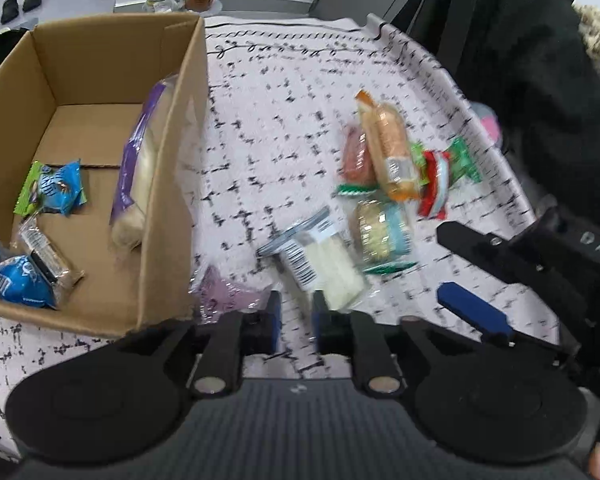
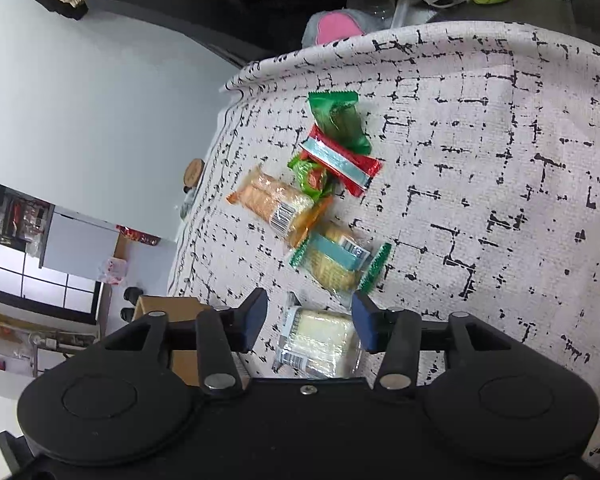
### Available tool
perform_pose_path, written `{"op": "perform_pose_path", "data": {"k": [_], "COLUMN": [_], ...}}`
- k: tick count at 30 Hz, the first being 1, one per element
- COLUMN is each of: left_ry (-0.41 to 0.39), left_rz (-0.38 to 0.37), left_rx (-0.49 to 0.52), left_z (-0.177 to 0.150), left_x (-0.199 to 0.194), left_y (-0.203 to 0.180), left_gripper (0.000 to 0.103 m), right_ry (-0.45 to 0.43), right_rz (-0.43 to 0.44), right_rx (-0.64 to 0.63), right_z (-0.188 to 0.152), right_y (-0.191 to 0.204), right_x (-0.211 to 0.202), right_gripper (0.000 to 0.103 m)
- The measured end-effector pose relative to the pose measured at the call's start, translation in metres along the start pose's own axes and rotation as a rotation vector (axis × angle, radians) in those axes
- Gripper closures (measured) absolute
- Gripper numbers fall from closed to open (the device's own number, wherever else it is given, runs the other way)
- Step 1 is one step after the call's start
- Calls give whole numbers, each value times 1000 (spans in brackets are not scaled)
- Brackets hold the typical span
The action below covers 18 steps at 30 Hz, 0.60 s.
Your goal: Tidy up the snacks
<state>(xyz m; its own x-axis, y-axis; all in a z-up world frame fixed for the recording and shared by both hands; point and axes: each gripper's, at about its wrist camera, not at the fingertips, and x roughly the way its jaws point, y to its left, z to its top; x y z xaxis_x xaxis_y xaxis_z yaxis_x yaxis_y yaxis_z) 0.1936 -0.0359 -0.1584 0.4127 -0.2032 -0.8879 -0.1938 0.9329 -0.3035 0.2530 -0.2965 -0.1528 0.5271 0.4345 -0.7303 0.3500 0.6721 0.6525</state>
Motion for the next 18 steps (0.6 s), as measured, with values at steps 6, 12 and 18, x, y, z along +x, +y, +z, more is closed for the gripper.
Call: {"op": "perform_pose_path", "data": {"k": [6, 12, 18], "left_ry": [5, -16, -12], "left_rz": [62, 92, 106], "left_rx": [19, 31, 32], "left_z": [-3, -2, -6], "left_x": [7, 7, 24], "left_y": [2, 7, 11], "left_gripper": [53, 35, 33], "right_ry": [14, 38, 60], "right_rz": [-8, -27, -64], "right_rx": [-3, -14, -21], "right_z": [0, -3, -7], "right_y": [0, -1, -4], "right_x": [4, 9, 17], "right_gripper": [51, 45, 38]}}
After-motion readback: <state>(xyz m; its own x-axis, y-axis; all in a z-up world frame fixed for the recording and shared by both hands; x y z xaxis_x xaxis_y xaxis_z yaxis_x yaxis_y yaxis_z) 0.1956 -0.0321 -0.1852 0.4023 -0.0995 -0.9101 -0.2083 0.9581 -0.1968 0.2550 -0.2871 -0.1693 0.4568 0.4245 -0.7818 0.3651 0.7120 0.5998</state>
